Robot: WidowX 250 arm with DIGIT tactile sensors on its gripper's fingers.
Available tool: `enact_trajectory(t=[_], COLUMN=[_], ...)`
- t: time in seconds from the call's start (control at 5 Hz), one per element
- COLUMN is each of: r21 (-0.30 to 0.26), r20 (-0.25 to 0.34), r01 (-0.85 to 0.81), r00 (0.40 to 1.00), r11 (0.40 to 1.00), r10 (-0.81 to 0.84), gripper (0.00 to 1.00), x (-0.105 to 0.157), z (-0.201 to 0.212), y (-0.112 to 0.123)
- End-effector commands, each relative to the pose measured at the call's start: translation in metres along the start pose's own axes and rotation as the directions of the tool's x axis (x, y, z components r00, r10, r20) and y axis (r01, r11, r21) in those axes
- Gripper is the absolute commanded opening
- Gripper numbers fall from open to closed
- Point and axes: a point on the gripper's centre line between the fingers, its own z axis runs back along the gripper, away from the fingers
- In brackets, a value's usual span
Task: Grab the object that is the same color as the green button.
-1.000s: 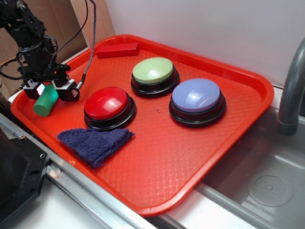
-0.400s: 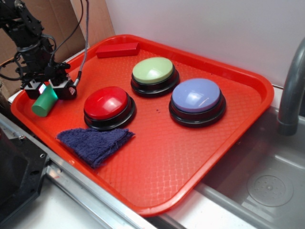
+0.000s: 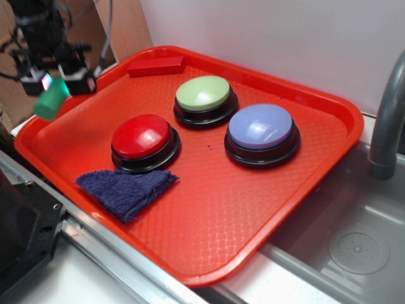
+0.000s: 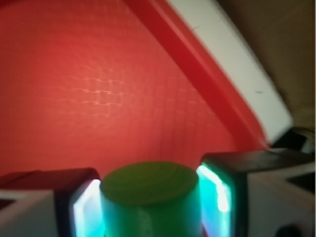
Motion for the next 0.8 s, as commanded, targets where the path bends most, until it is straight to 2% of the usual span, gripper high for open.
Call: enact_trajectory(t=[0.0, 0.2, 0.4, 0.6], r21=[-0.127, -0.142, -0.102, -0.089], r20=[0.118, 0.174, 0.21, 0.207], r01=[0.056, 0.083, 0.076, 0.08], r00=[0.992, 0.983, 0.976, 0.976], r11=[0.99, 0.986, 0.992, 0.993], r10=[-0.041, -0.058, -0.054, -0.06], gripper=[0.0, 0.0, 0.0, 0.0], x=[-0.004, -0.012, -0.012, -0.013], z=[0.109, 0.125, 0.109, 0.099], y=[-0.031, -0.041, -0.042, -0.044])
